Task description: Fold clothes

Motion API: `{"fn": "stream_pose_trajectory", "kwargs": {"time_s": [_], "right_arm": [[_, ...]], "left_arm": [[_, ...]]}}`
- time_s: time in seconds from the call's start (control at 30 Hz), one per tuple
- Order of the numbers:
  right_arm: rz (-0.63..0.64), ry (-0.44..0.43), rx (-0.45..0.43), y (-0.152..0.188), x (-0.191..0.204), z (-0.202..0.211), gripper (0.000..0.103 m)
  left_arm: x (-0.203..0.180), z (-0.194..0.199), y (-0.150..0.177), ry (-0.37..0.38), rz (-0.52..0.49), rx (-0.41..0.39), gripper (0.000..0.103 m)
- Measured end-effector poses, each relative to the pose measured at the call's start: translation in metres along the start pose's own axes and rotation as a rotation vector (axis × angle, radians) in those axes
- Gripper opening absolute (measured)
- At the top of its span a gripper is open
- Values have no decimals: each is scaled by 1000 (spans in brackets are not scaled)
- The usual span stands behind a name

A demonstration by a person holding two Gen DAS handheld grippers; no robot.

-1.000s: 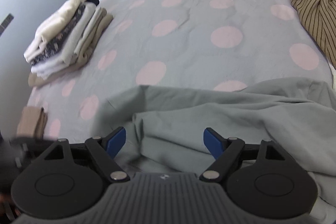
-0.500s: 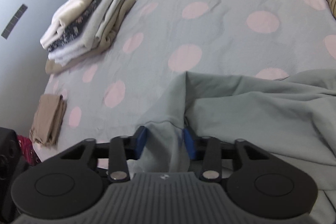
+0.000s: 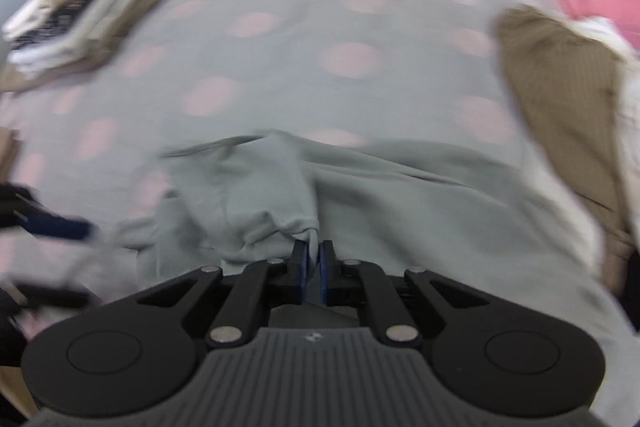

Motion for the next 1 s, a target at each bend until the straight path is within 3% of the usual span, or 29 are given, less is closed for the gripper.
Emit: {"fn": "stream_pose_trajectory", "kwargs": {"time_s": [0.1,0.13,0.43,0.53,0.63,0.8,0.93,1.0], "right_arm": [[-26,73,7,11,-40,10,5],[-41,76,8,14,-48,12,1],[-178,102,16,46,-122,26,1],[-210,98,-5,52,-138,33,11],[-195,47,-95,45,-127,48,43],[-108,-62,-154,30,-99,51,45],[-13,-113,-108,26,-75,36,64],[20,-116,-72,27,-68,26,68]], "left_arm": [[8,-4,-5,-18,0,19,58],[10,-4,-7,-22,-5,25,58],[4,-45,-35,-46,-95,75,58],[2,-60,-45,-59,-128,95,58],[0,-74,-56,-65,-148,113,58],[-1,-99,-78,-63,-172,157,63],[-7,-122,-99,-54,-182,184,65],[-11,-135,-112,-45,-184,197,66]]}}
Point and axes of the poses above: each gripper's, at about its wrist camera, not at the fingertips, and z roughly against the way its jaws point, x to its left, y to its underside, the point moved 7 cm from there along -z, roughly the way its jaws point, and after that the axes turned 3 degrees about -y, right-handed, at the moved point
